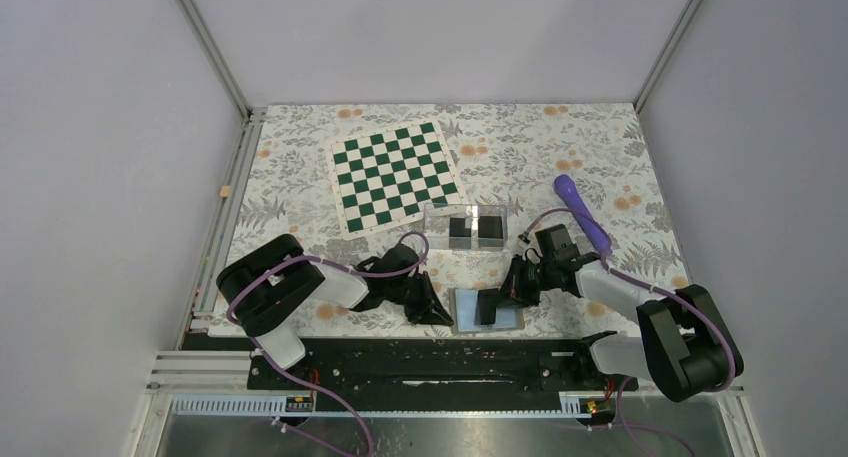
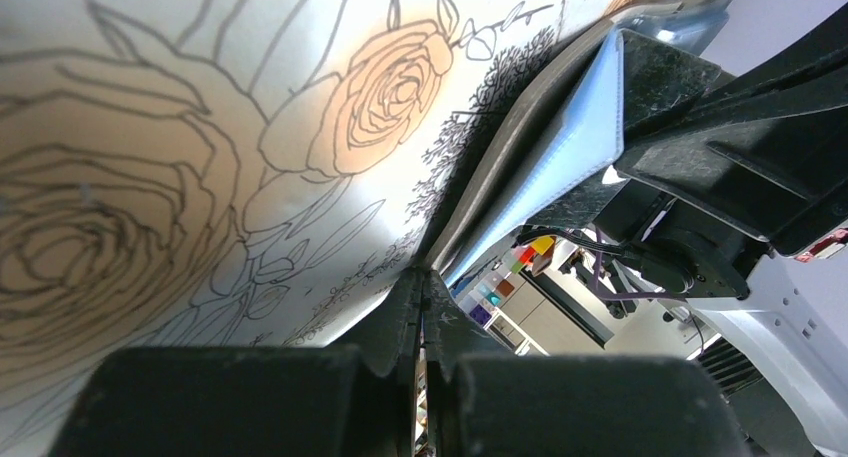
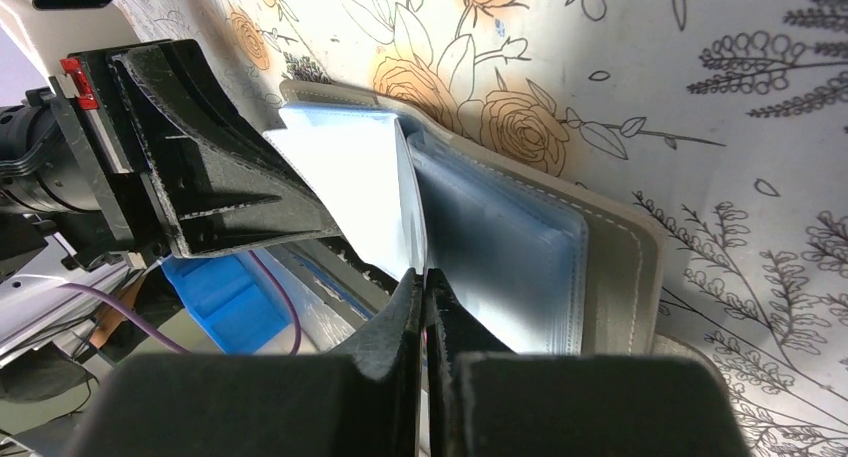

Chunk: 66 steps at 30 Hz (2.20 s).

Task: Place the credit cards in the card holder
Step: Insert the credit card into the card holder.

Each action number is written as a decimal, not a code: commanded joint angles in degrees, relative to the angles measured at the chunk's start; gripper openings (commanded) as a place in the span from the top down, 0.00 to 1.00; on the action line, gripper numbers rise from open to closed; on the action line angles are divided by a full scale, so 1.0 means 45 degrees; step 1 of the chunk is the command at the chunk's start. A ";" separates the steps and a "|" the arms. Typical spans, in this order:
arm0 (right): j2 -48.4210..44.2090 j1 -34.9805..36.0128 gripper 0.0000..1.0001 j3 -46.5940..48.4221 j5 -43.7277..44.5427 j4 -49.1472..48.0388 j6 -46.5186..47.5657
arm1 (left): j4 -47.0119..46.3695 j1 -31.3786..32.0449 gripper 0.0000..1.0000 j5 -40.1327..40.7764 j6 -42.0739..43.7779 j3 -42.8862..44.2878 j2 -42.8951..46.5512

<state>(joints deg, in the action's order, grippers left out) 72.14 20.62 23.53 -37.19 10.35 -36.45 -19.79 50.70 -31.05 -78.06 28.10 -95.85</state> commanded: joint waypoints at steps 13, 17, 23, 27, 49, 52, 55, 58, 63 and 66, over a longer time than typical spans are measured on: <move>0.1010 0.0071 1.00 0.0953 -0.0957 0.2508 0.1340 | 0.1189 0.0164 1.00 0.0565 0.0576 0.0389 -0.0562; 0.1720 0.0066 1.00 0.1271 -0.1468 0.2164 0.1495 | 0.1288 0.0175 1.00 0.0483 0.0665 0.0526 -0.0675; 0.2595 0.0065 0.93 0.1986 -0.1657 0.2397 0.1843 | 0.1416 0.0179 1.00 0.0401 0.0778 0.0652 -0.0794; 0.2889 0.0084 0.75 0.2423 -0.1097 0.3380 0.2283 | 0.1449 0.0160 1.00 0.0379 0.0838 0.0701 -0.0895; 0.1406 0.0102 0.89 0.2375 -0.0512 0.3586 0.2232 | 0.2228 0.0186 1.00 0.0301 0.1477 0.1152 -0.1244; 0.1598 0.0105 1.00 0.2252 -0.0576 0.3591 0.2400 | 0.2226 0.0172 1.00 0.0293 0.1524 0.1204 -0.1323; 0.1748 0.0105 1.00 0.2278 -0.0509 0.3925 0.2718 | 0.2324 0.0196 1.00 0.0281 0.1602 0.1246 -0.1391; 0.1736 0.0105 1.00 0.2342 -0.0441 0.4334 0.2858 | 0.2432 0.0183 1.00 0.0346 0.1673 0.1252 -0.1341; 0.1578 0.0105 1.00 0.2605 -0.0264 0.5116 0.2910 | 0.2607 0.0183 1.00 0.0338 0.1852 0.1315 -0.1355; 0.1692 0.0104 1.00 0.2738 -0.0451 0.5421 0.2886 | 0.2780 0.0184 1.00 0.0361 0.1967 0.1379 -0.1364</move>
<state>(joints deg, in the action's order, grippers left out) 79.66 20.62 34.22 -38.68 30.09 -24.62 -13.52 51.29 -34.79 -72.47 34.28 -99.61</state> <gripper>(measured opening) 0.017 0.006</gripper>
